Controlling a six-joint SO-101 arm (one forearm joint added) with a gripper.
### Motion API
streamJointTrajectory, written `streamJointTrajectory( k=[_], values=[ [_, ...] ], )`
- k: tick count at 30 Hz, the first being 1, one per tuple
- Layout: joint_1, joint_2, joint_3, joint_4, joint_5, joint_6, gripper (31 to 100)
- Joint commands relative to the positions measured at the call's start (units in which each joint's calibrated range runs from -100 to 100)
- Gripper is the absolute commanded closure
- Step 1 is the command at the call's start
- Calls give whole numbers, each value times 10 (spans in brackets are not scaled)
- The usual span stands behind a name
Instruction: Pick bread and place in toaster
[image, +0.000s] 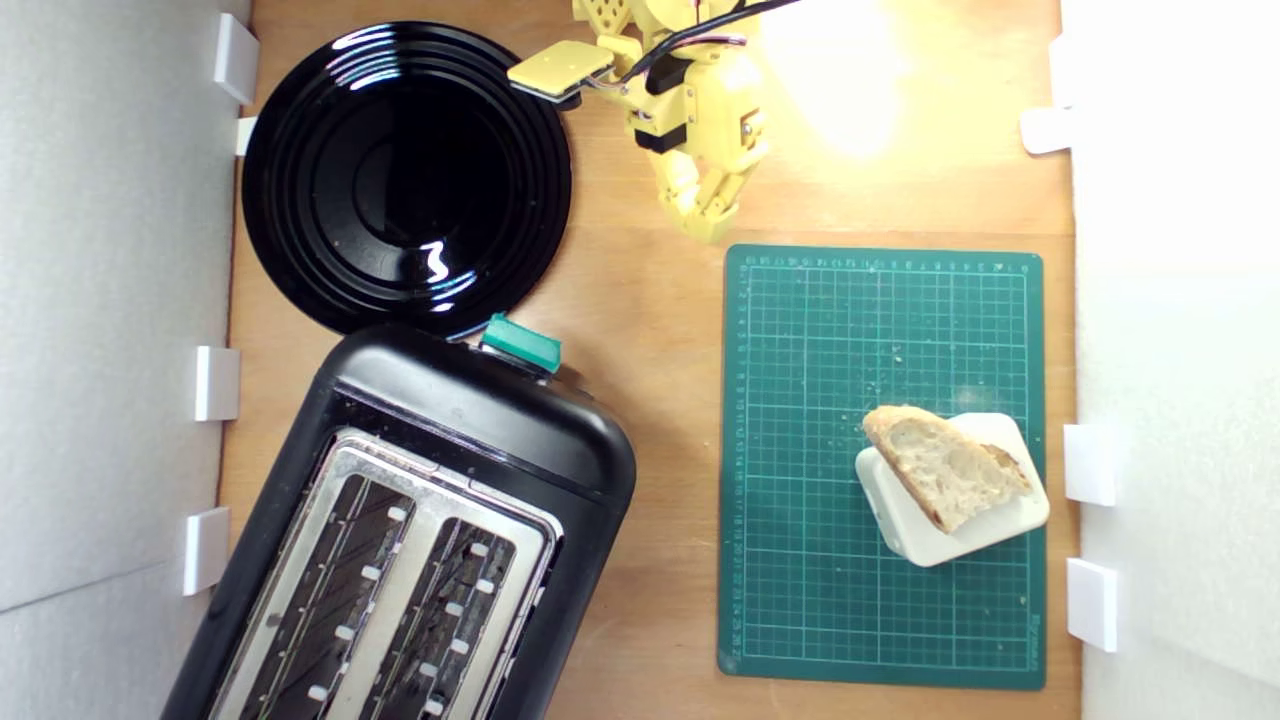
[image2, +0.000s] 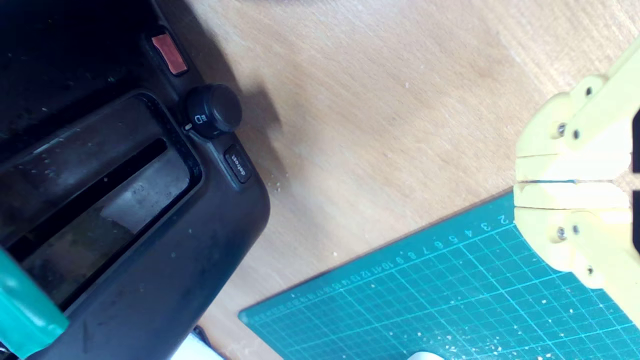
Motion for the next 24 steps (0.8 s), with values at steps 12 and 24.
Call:
streamJointTrajectory(
  k=[12,24],
  values=[
    [-23,-5,1,4,4,2,967],
    [-17,19,-1,2,-76,-2,960]
  ],
)
